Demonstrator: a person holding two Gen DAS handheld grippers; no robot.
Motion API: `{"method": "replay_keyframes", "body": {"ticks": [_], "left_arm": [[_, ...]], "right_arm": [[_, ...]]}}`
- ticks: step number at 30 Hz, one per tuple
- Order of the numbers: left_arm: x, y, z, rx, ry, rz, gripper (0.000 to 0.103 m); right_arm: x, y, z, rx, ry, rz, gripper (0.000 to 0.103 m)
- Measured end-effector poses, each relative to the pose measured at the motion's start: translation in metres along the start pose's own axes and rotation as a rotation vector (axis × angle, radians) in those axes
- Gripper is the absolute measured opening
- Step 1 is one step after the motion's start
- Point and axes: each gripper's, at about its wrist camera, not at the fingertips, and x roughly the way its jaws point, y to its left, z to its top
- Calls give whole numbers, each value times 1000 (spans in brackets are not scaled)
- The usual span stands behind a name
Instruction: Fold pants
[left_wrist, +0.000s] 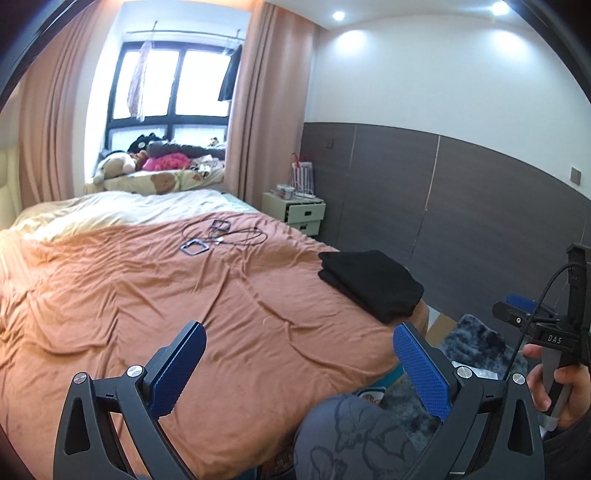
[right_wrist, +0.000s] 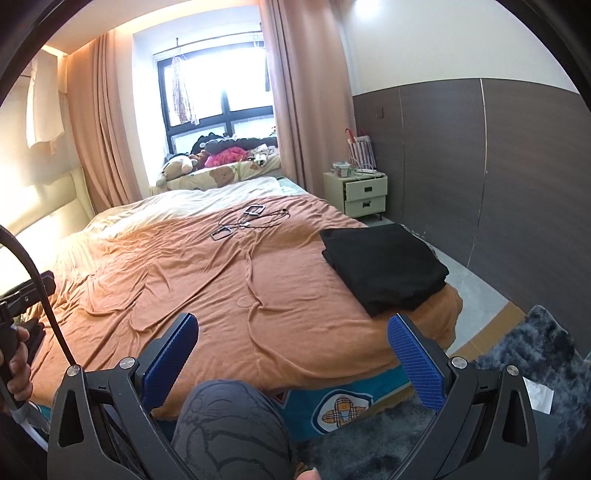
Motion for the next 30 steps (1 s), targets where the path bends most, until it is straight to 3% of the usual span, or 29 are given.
{"method": "replay_keyframes", "body": {"ticks": [10, 30], "left_arm": [[-35, 6, -29, 20, -39, 61, 102], [-61, 10, -77, -20, -61, 164, 102]], "right_arm": [[10, 29, -31, -17, -11, 12, 103], [10, 59, -64, -49, -19, -4, 103]]}}
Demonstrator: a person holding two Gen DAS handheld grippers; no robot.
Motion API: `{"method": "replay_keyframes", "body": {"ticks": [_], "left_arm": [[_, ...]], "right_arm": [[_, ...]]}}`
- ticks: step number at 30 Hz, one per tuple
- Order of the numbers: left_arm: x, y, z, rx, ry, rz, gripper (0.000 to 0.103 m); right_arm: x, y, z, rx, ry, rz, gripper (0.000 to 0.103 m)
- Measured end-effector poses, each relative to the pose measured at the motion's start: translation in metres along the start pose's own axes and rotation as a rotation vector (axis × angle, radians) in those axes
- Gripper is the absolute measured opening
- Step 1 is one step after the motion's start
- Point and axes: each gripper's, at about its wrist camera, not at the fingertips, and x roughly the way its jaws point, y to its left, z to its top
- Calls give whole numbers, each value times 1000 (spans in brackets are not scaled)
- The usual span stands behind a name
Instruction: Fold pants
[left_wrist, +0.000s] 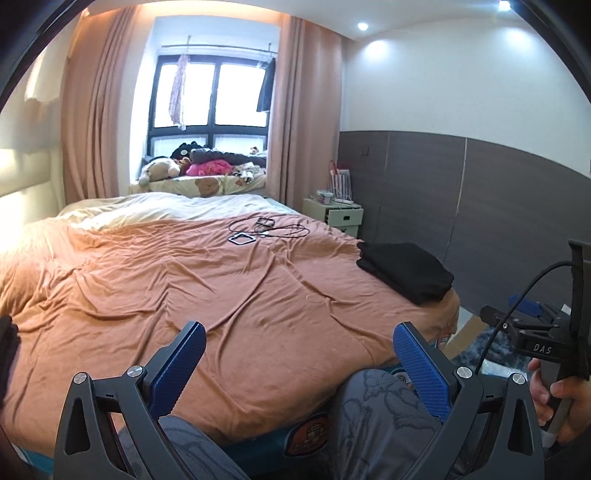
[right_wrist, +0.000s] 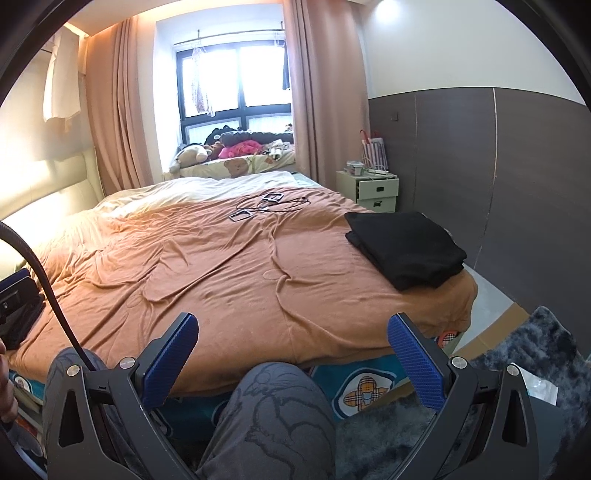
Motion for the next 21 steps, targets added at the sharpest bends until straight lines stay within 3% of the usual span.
{"method": "replay_keyframes", "body": {"ticks": [7, 21], "left_arm": [[6, 7, -10, -17, 5, 46, 102], [15, 7, -24, -15, 51, 41, 102]], "right_arm": [[5, -4, -18, 27, -1, 0, 103], [4, -4, -18, 30, 25, -2, 103]]}}
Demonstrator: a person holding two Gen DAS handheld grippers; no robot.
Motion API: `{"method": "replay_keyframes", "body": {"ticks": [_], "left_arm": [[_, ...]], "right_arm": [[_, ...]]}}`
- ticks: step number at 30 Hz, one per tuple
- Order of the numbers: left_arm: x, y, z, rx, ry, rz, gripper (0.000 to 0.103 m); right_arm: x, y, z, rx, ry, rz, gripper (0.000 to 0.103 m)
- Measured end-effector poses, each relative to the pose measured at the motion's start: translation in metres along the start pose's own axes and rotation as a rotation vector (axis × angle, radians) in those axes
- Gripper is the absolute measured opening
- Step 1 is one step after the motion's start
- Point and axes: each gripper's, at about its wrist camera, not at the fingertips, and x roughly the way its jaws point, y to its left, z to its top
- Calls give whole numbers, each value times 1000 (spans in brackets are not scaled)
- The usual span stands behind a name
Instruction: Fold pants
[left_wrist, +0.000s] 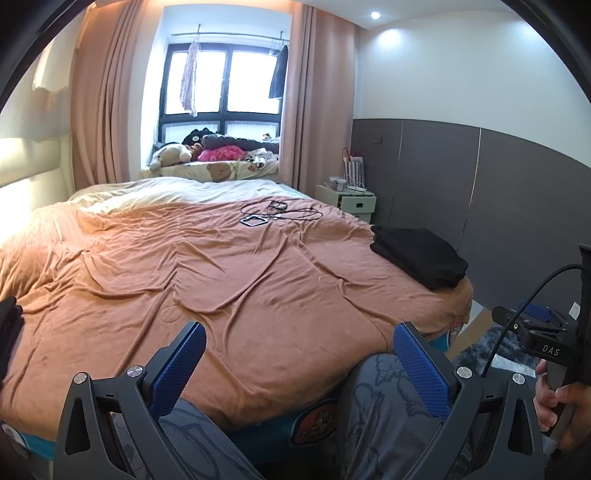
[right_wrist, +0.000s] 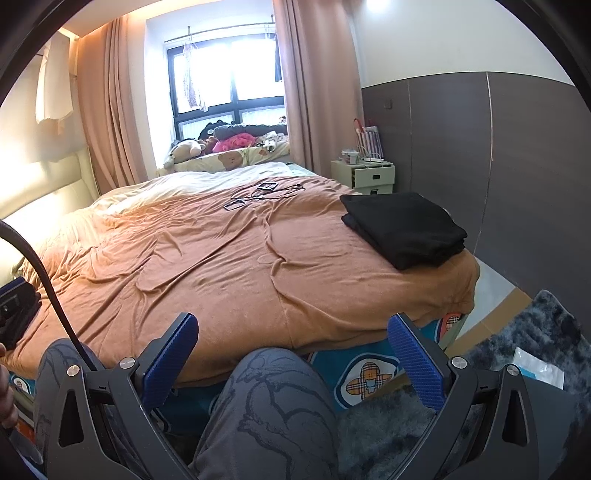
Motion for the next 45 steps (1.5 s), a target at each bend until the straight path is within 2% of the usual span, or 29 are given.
{"method": "replay_keyframes", "body": {"ticks": [26, 45], "left_arm": [[0, 6, -5, -28, 36, -4, 102], [-11, 5, -3, -41, 22, -19, 102]], "right_arm": [[-7, 2, 2, -29, 6, 15, 103], [-12, 11, 1, -51, 2, 27, 103]]}}
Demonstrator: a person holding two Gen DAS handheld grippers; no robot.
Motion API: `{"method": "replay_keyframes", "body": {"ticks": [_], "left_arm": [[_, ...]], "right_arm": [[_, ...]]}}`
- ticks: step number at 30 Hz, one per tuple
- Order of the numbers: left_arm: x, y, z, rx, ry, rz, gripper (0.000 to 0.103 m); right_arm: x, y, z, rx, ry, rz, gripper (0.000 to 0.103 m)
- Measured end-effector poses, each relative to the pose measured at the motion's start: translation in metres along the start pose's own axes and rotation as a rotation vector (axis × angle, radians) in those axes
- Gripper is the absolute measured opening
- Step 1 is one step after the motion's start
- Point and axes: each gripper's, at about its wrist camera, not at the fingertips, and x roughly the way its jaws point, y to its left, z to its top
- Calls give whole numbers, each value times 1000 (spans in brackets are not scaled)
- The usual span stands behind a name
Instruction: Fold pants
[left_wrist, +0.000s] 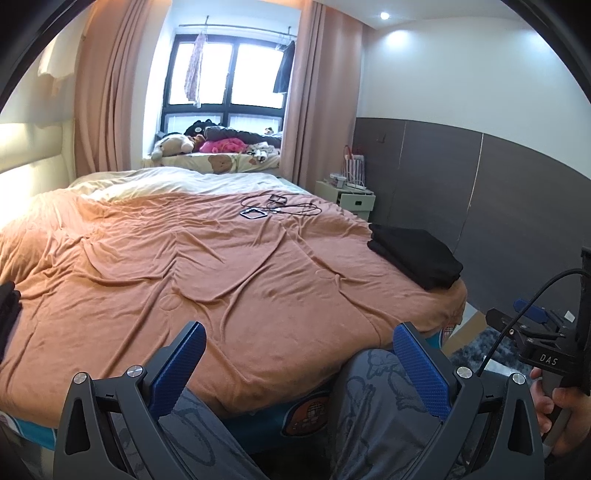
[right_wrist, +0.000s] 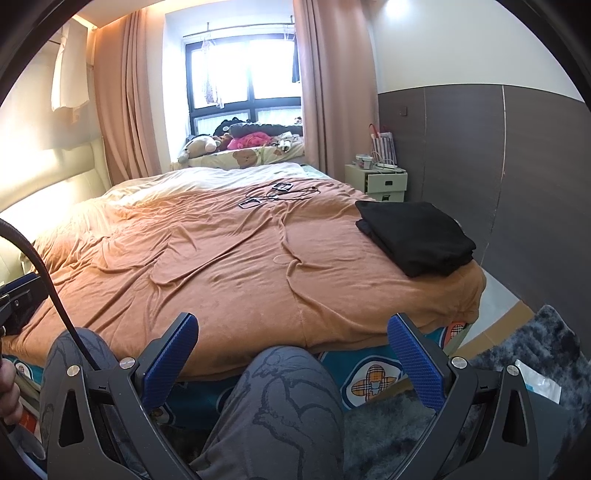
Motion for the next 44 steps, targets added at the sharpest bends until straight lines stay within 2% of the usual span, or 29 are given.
{"method": "replay_keyframes", "body": {"ticks": [44], "left_arm": [[-10, -3, -5, 15, -7, -8, 102]], "right_arm": [[0, -5, 0, 1, 0, -8, 103]]}}
